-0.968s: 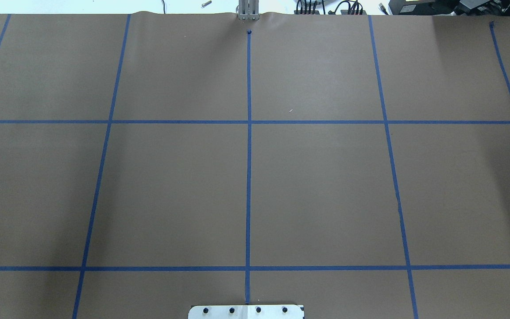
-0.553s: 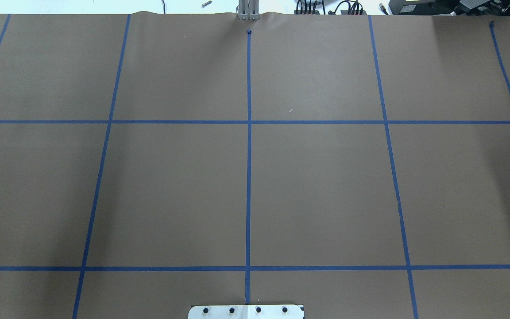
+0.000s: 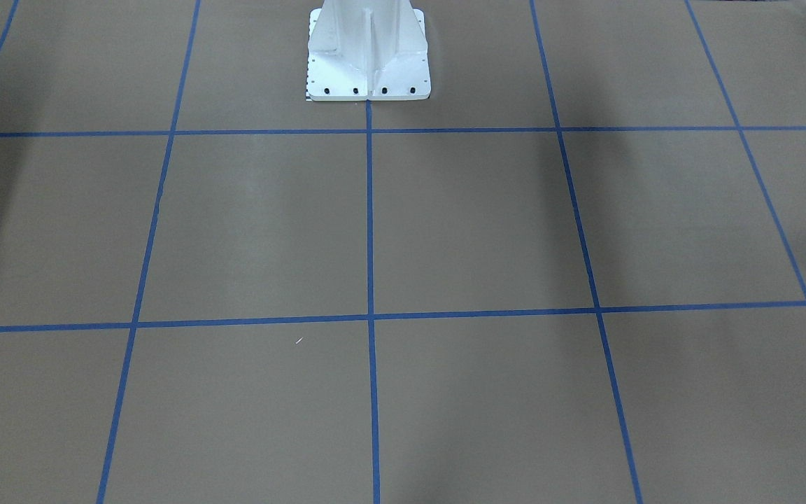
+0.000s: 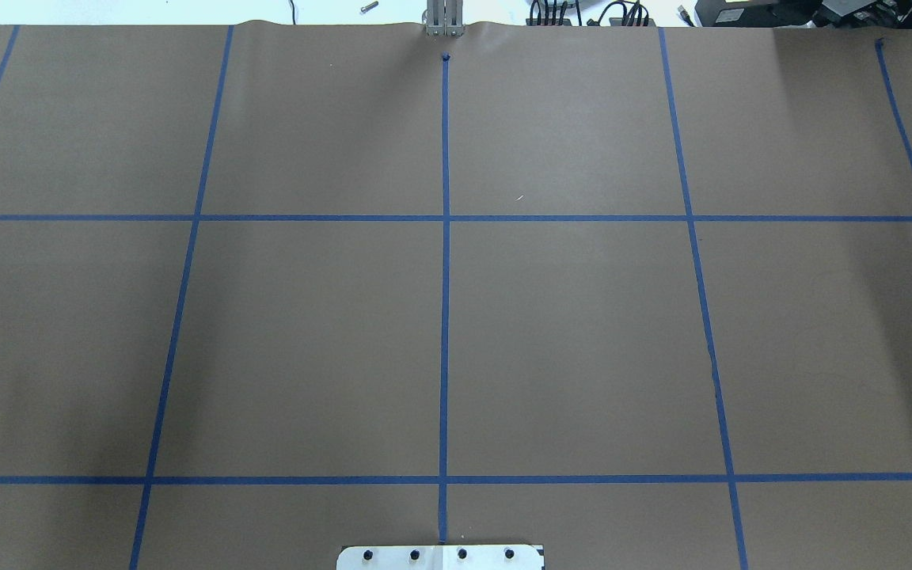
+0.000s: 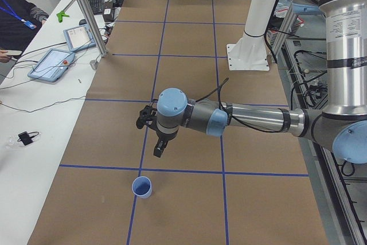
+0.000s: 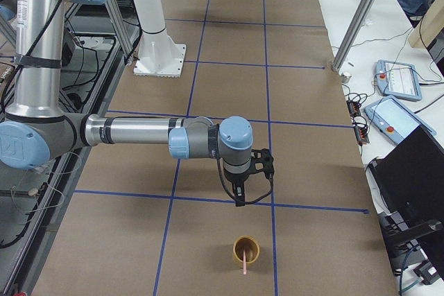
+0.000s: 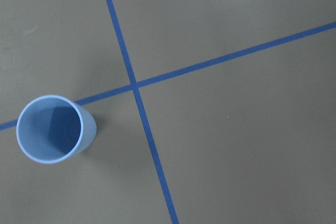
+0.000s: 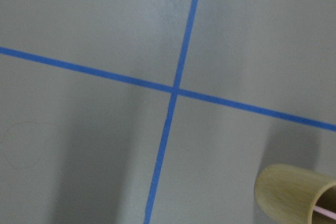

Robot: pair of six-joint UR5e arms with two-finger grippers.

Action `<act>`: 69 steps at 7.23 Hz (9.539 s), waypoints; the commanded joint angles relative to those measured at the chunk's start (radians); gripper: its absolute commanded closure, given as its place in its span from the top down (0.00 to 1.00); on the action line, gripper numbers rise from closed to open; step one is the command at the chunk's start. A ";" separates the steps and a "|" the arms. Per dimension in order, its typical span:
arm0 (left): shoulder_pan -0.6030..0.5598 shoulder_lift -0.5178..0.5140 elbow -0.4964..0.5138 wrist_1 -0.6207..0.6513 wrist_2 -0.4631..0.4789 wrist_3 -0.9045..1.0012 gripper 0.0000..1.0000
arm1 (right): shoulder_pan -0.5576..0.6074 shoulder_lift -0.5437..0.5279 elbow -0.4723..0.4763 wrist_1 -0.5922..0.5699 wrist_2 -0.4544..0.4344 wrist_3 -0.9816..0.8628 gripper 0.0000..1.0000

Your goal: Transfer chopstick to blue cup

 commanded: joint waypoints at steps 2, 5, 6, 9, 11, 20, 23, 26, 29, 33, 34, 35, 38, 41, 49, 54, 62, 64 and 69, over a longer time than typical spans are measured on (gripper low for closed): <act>-0.001 -0.075 0.080 -0.126 0.000 -0.002 0.99 | 0.001 -0.074 -0.043 0.251 0.076 -0.002 1.00; 0.002 -0.087 0.080 -0.196 0.000 -0.023 0.97 | -0.071 -0.037 0.001 0.303 0.077 0.296 1.00; 0.002 -0.083 0.138 -0.216 0.000 0.001 0.98 | -0.132 -0.008 0.032 0.299 0.068 0.407 1.00; 0.003 -0.125 0.384 -0.336 0.046 0.012 0.98 | -0.228 0.036 0.046 0.296 0.031 0.521 1.00; 0.007 -0.165 0.521 -0.440 0.149 0.005 0.98 | -0.228 0.032 0.046 0.297 0.031 0.520 1.00; 0.157 -0.165 0.626 -0.571 0.147 -0.138 0.91 | -0.229 0.015 0.043 0.302 0.014 0.518 1.00; 0.180 -0.159 0.634 -0.604 0.150 -0.132 0.00 | -0.229 0.015 0.043 0.302 0.014 0.518 1.00; 0.178 -0.140 0.541 -0.586 0.126 -0.130 0.00 | -0.229 0.015 0.043 0.302 0.014 0.518 1.00; 0.177 -0.170 0.293 -0.390 0.023 -0.226 0.00 | -0.229 0.013 0.042 0.303 0.016 0.518 1.00; 0.432 -0.199 0.006 -0.388 0.154 -0.805 0.00 | -0.229 0.007 0.042 0.305 0.016 0.518 1.00; 0.532 -0.252 -0.018 -0.385 0.226 -0.945 0.00 | -0.229 0.007 0.040 0.305 0.016 0.518 1.00; 0.636 -0.327 -0.024 -0.344 0.311 -1.077 0.00 | -0.229 0.007 0.040 0.305 0.016 0.520 1.00; 0.917 -0.697 -0.046 0.140 0.576 -1.281 0.00 | -0.229 0.006 0.038 0.305 0.016 0.520 1.00; 1.090 -1.037 0.157 0.362 0.751 -1.435 0.00 | -0.229 0.001 0.037 0.305 0.016 0.520 1.00; 1.192 -1.055 0.263 0.324 0.835 -1.474 0.00 | -0.229 0.000 0.037 0.306 0.016 0.520 1.00; 1.192 -1.057 0.273 0.322 0.836 -1.467 0.69 | -0.229 0.009 0.034 0.305 0.016 0.521 1.00; 0.744 -0.831 -0.086 0.509 0.446 -0.772 0.99 | -0.229 0.009 0.022 0.299 -0.027 0.512 1.00; 0.485 -0.692 -0.073 0.505 0.274 -0.480 0.99 | -0.228 0.004 0.014 0.293 -0.027 0.501 1.00; 0.098 -0.374 0.104 0.442 0.230 0.033 0.99 | -0.062 0.045 0.028 -0.020 -0.010 0.117 1.00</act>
